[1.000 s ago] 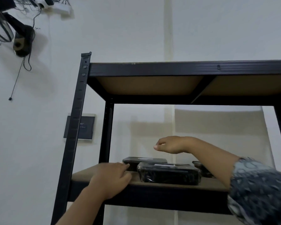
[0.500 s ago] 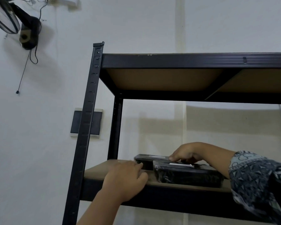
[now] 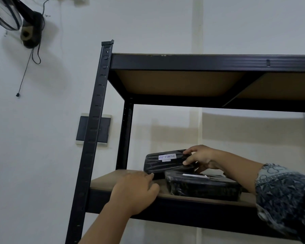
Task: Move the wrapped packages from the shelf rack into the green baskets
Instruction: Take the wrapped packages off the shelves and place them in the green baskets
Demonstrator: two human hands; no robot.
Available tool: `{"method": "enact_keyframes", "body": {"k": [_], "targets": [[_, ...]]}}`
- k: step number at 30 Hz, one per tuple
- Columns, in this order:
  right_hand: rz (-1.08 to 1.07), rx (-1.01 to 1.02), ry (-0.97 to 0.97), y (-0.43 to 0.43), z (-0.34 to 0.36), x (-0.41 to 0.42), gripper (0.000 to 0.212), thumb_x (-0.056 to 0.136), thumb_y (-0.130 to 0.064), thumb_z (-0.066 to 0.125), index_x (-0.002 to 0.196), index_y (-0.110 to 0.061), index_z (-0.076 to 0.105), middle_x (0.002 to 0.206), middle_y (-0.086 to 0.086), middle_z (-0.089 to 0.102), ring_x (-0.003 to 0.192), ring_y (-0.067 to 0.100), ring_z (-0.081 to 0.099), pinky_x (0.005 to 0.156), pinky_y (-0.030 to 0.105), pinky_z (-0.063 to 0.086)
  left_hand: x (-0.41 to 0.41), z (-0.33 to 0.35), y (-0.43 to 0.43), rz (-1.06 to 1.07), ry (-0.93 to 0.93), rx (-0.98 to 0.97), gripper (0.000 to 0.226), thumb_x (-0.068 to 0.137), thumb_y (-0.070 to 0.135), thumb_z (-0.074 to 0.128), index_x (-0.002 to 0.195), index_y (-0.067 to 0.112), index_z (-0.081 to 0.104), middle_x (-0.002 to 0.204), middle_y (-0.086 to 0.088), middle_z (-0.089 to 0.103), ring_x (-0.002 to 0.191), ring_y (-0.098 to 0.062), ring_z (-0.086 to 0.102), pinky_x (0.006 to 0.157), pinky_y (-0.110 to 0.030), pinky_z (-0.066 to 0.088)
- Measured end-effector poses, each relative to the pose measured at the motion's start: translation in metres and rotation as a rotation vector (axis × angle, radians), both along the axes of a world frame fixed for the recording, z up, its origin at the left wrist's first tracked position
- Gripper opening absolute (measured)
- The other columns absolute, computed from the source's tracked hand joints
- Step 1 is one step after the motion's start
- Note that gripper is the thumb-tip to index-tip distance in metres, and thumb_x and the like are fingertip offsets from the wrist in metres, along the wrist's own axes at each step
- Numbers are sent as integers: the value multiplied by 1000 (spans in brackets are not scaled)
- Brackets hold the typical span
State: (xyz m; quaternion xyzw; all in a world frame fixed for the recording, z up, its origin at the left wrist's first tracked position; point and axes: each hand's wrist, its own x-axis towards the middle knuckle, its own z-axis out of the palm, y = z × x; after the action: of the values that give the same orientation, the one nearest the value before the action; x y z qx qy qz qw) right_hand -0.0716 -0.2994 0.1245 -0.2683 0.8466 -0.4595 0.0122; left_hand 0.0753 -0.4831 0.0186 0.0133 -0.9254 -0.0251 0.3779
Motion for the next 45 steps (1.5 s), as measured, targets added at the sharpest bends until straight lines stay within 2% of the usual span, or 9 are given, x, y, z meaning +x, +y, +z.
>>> {"method": "enact_keyframes", "body": {"k": [4, 10, 14, 19, 23, 27, 34, 39, 45], "targets": [[37, -120, 29, 3, 9, 6, 52, 75, 12, 68, 119, -12, 57, 110, 20, 58, 83, 35, 63, 58, 46, 59, 1, 1, 1, 8, 2, -19, 64, 81, 48, 17, 133, 26, 48, 129, 4, 56, 113, -13, 49, 92, -28, 40], [37, -313, 130, 17, 23, 23, 56, 74, 10, 71, 122, -14, 55, 105, 17, 61, 83, 33, 65, 54, 42, 59, 2, 0, 2, 25, 14, -3, 60, 81, 49, 17, 114, 22, 60, 115, 2, 64, 100, -14, 55, 88, -36, 45], [56, -480, 125, 33, 25, 42, 54, 77, 6, 70, 124, -15, 54, 97, 11, 62, 80, 28, 66, 55, 38, 60, 8, -1, 8, 38, 87, 6, 62, 84, 45, 18, 134, 24, 49, 129, 2, 56, 116, -13, 48, 91, -28, 39], [104, -580, 60, 63, 5, 76, 50, 79, 4, 68, 123, -18, 56, 92, 6, 63, 66, 18, 64, 52, 33, 59, 23, -8, 14, 57, 189, -39, 74, 83, 48, 5, 129, 16, 53, 132, -3, 56, 131, -17, 37, 97, -33, 36], [122, -620, 134, 95, -24, 105, 52, 79, 3, 68, 125, -20, 57, 97, 4, 59, 83, 23, 65, 59, 31, 60, 45, -29, 18, 0, 295, -78, 63, 89, 45, 18, 134, 12, 48, 135, -6, 53, 133, -23, 35, 102, -42, 35], [161, -712, 169, 125, -55, 138, 51, 80, 4, 65, 125, -20, 57, 97, 5, 55, 84, 21, 64, 60, 28, 60, 72, -58, 35, -43, 362, -133, 54, 90, 38, 29, 134, 13, 48, 134, -6, 53, 131, -25, 38, 102, -44, 37], [127, -698, 151, 179, -118, 178, 54, 78, 5, 67, 125, -20, 59, 104, 11, 53, 88, 23, 64, 62, 29, 58, 94, -113, 81, -120, 303, -126, 54, 88, 35, 33, 134, 11, 48, 135, -9, 52, 130, -28, 40, 104, -45, 34], [32, -636, 120, 221, -167, 190, 54, 75, 2, 71, 121, -25, 62, 121, 16, 53, 108, 30, 59, 71, 29, 58, 94, -152, 123, -166, 222, -71, 56, 87, 37, 32, 133, 9, 48, 135, -11, 52, 128, -29, 41, 102, -46, 36], [-27, -597, 66, 283, -224, 196, 50, 79, 1, 69, 118, -29, 62, 125, 11, 52, 103, 24, 60, 67, 23, 58, 89, -198, 183, -179, 104, -59, 59, 87, 38, 32, 138, 10, 41, 140, -10, 46, 133, -28, 34, 104, -48, 35]]}}
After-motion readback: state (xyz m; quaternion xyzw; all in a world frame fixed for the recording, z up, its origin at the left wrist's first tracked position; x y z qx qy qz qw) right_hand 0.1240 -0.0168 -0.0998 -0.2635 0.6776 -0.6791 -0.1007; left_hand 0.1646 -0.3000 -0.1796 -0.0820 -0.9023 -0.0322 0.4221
